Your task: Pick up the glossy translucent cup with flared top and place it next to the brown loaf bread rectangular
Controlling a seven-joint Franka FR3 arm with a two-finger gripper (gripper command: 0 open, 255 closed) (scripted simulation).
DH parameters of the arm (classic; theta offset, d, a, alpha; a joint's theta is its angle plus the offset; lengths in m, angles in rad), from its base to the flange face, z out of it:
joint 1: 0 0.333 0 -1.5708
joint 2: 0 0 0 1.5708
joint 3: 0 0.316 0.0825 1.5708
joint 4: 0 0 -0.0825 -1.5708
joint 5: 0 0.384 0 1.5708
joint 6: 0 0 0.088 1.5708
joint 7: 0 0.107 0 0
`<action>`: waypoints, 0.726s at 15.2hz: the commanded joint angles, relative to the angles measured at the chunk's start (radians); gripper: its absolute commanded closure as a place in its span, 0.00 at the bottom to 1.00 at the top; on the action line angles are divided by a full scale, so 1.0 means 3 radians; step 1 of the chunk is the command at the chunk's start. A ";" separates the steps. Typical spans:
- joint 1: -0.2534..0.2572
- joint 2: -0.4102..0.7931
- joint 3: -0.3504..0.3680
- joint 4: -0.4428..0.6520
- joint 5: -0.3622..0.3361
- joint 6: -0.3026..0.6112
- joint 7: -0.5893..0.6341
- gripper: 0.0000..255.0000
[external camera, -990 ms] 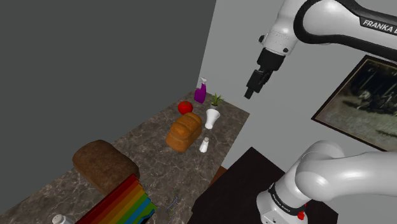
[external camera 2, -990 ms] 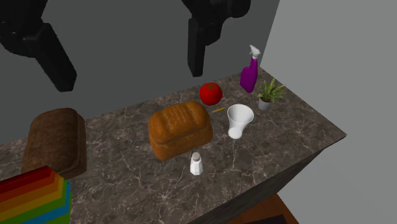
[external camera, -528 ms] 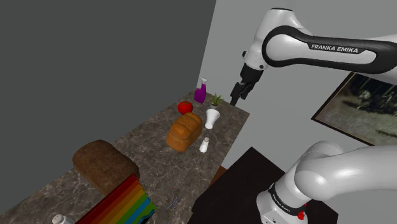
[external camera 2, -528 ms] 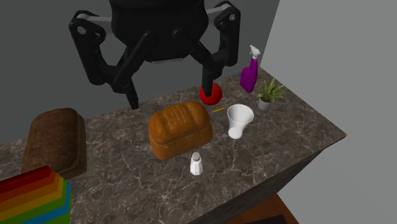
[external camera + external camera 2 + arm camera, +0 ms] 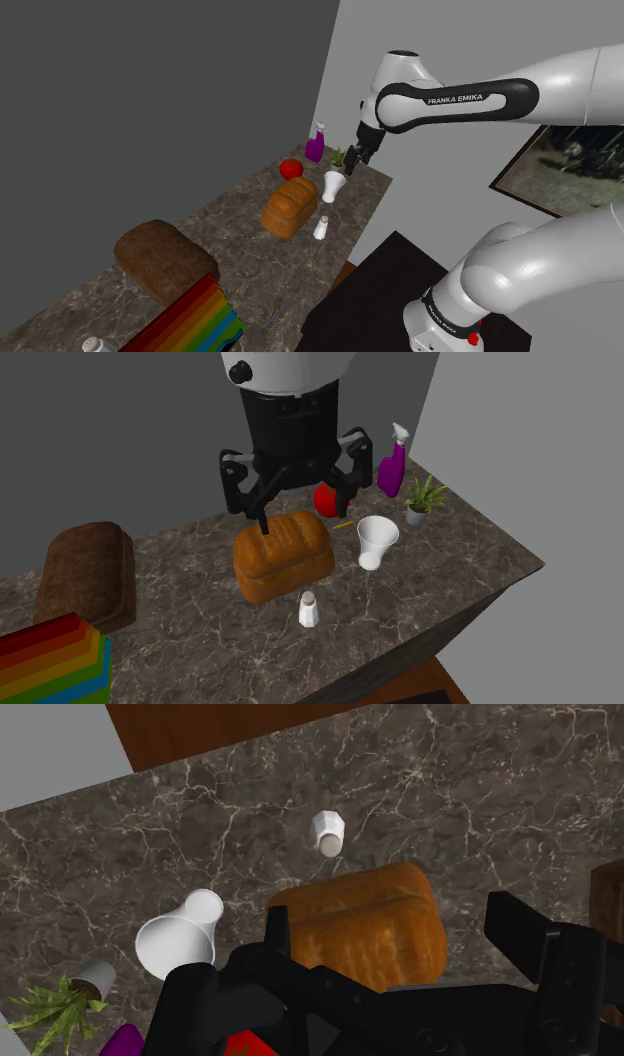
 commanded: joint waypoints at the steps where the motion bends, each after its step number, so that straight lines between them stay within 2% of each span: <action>1: -0.0043 0.0224 -0.0005 -0.0016 -0.0076 0.0258 0.0022 0.00; 11: -0.0245 0.1456 -0.0061 0.0333 -0.0566 0.1193 0.0280 0.00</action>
